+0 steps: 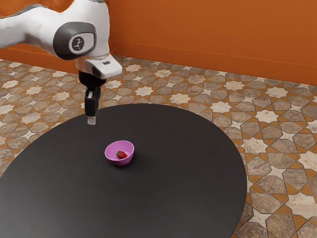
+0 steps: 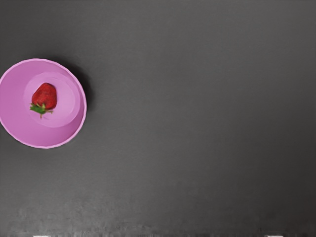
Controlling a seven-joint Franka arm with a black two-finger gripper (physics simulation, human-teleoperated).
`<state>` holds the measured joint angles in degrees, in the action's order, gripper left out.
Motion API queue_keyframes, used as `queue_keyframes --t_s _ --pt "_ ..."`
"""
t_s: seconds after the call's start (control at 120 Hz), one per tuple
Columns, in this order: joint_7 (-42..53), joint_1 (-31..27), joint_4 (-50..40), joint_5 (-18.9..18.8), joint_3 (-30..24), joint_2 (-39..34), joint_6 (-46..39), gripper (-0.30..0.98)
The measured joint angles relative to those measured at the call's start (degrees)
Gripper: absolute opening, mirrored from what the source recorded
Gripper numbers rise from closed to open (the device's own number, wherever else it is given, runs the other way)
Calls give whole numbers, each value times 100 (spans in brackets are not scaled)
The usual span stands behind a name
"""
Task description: Take strawberry from the bowl
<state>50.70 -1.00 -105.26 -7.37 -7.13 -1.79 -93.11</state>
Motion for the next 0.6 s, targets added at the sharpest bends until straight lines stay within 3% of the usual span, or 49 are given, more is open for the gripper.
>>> queue_keyframes --t_s 0.125,0.392,0.6 --pt "769 -559 -263 89 11 1264 -1131 46" --pt "2117 -529 -286 169 53 1924 -2579 34" --pt "2915 -554 -209 203 194 2356 -3221 26"
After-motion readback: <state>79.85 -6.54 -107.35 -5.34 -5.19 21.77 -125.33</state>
